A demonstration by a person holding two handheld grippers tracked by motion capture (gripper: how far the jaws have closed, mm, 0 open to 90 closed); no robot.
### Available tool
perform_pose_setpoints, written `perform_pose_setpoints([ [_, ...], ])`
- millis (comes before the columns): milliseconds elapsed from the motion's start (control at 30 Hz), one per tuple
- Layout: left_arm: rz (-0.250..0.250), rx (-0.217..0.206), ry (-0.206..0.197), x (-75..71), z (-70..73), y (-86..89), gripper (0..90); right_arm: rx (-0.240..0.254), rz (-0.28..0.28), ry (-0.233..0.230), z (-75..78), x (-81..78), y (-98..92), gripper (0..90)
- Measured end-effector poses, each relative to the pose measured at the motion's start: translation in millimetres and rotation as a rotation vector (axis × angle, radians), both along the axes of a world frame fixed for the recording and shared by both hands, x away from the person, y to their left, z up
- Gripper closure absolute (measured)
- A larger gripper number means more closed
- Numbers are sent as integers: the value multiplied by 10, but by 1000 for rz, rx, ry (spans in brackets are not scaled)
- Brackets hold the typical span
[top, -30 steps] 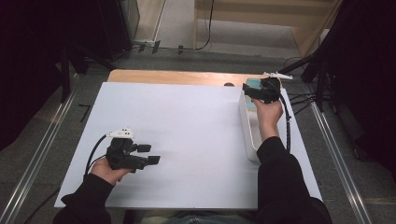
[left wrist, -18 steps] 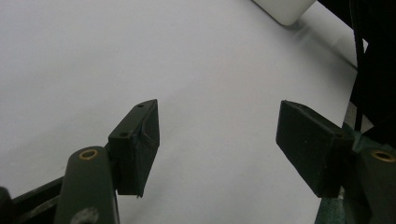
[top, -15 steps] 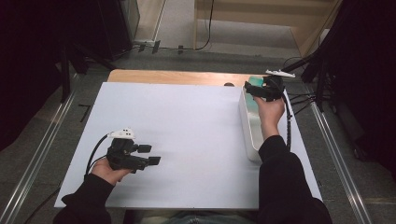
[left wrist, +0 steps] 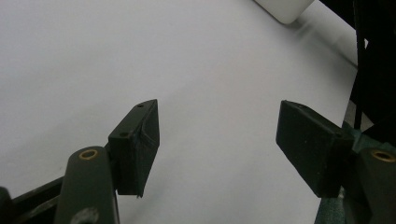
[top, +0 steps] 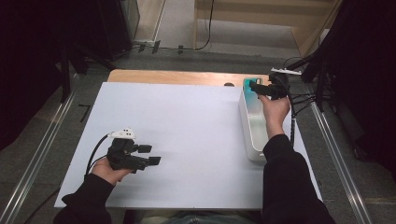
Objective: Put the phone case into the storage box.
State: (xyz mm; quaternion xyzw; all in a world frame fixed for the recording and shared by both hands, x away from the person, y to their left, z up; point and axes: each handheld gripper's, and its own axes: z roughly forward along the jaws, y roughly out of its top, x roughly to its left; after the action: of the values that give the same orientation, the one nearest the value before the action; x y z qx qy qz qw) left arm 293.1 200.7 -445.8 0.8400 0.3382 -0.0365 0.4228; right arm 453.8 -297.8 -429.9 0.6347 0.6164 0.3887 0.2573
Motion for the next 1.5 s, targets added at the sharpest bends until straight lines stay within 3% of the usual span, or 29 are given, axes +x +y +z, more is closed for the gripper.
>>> perform_pose_setpoints([
  [733, 2, -3, 3, 12, -7, 4, 303, 29, 92, 29, 134, -160, 150, 1],
  [1500, 10, -1, 7, 3, -3, 17, 303, 77, 317, 53, 323, -416, 390, 2],
])
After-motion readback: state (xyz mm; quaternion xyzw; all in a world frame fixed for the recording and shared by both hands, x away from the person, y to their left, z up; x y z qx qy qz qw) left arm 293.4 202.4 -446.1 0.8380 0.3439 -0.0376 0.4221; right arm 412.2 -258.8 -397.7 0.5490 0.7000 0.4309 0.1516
